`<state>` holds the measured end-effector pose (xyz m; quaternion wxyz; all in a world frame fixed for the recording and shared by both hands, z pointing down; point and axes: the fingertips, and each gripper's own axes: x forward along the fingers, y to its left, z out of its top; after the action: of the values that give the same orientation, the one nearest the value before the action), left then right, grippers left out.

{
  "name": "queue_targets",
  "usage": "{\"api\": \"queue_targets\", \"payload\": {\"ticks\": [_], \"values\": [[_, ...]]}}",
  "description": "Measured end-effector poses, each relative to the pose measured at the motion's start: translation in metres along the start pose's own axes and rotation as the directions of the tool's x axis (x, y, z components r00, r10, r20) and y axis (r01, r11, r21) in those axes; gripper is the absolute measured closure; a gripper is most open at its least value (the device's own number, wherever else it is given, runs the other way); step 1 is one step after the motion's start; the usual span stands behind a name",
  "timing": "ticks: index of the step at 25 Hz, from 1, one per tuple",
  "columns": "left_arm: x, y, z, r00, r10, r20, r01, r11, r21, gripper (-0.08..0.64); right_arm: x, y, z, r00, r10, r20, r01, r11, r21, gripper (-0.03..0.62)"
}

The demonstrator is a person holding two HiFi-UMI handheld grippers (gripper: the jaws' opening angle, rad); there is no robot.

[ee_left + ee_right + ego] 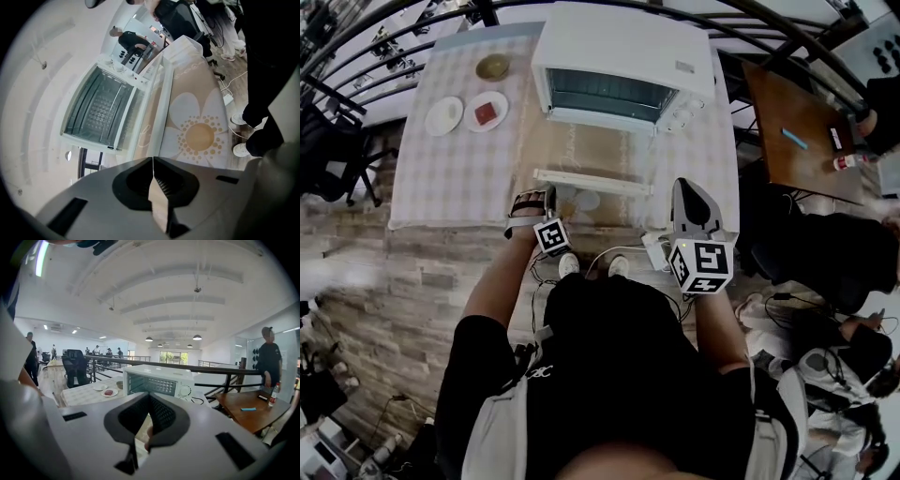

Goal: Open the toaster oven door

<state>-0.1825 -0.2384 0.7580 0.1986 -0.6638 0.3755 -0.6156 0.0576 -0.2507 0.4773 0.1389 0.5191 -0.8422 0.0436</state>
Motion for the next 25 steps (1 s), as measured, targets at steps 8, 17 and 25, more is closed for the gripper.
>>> {"api": "queue_targets", "payload": {"ticks": [8,17,25], "values": [[-0.064,0.047,0.005,0.995,0.048,0.089,-0.013,0.936,-0.352,0.546,0.007,0.012,0.016,0.997,0.038,0.074,-0.041,0.999,0.033,0.591],[-0.156,0.178,0.023,0.921,0.278,0.272,0.123,0.456,-0.882,0.548,0.009,0.007,0.045,0.979,0.009,0.204,-0.034,0.992,0.120,0.591],[-0.215,0.261,0.065,0.839,0.452,0.302,0.143,0.352,-0.925,0.548,0.019,-0.008,0.077,0.960,-0.036,0.277,-0.004,0.990,0.144,0.592]]}}
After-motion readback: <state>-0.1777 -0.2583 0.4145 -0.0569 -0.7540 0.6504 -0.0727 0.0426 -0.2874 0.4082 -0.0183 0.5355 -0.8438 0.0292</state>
